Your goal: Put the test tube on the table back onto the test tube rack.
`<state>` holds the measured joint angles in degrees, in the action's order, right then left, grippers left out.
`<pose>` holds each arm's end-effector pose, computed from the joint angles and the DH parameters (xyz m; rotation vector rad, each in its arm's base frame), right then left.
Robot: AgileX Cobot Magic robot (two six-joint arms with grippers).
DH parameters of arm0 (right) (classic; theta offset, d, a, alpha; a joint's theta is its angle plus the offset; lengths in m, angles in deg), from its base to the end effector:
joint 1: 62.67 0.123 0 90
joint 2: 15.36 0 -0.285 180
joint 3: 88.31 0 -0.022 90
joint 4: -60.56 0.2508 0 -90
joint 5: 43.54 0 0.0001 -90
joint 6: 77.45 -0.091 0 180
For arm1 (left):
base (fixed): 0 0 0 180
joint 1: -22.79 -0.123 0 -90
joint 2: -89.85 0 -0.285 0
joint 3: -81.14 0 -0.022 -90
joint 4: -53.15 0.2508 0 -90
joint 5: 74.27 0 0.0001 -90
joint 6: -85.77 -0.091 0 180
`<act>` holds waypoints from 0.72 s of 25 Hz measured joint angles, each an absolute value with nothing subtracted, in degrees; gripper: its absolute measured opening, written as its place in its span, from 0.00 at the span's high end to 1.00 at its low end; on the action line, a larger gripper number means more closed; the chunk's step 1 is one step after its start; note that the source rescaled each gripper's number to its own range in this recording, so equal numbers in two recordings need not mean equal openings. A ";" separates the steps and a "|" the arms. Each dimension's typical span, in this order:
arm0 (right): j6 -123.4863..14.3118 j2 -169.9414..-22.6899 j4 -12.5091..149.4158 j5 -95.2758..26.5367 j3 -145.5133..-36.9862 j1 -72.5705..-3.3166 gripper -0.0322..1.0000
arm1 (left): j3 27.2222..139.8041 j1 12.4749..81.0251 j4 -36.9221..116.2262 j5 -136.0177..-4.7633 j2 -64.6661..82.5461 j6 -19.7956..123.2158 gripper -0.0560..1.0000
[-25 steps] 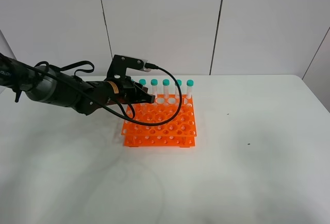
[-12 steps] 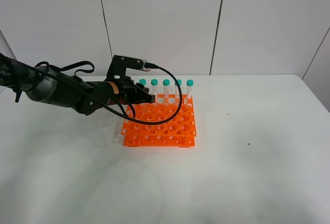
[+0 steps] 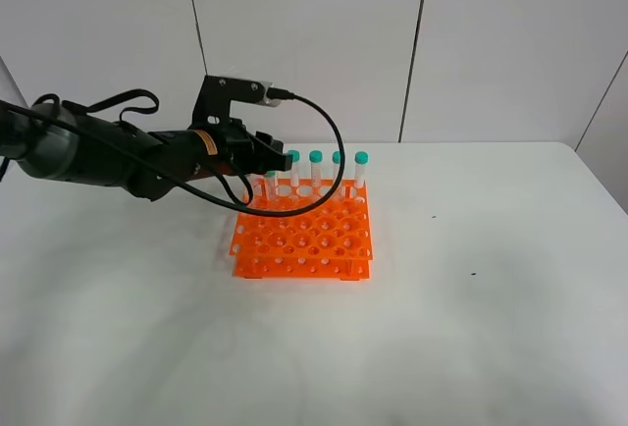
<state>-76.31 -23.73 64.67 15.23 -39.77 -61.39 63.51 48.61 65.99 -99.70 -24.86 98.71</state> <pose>-0.0021 0.0055 0.2805 -0.0440 2.0176 0.0871 0.3614 -0.1845 0.2020 0.4670 1.8368 -0.4140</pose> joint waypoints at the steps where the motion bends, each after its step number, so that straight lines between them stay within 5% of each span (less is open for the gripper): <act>1: -76.31 -23.73 64.67 15.23 -39.77 -61.39 0.00 | 63.49 48.61 65.99 -99.65 -23.71 98.71 0.51; 6: -76.31 -23.73 64.71 15.23 -39.77 -61.39 0.00 | 63.49 48.61 65.99 -97.00 -16.22 98.71 0.49; 12: -76.31 -23.73 64.71 15.23 -39.77 -61.39 0.00 | 64.46 48.61 66.00 -82.37 -10.14 98.71 0.08; 18: -76.31 -23.73 64.71 15.23 -39.77 -61.39 0.00 | 72.90 48.01 61.95 -56.33 -10.09 94.60 0.00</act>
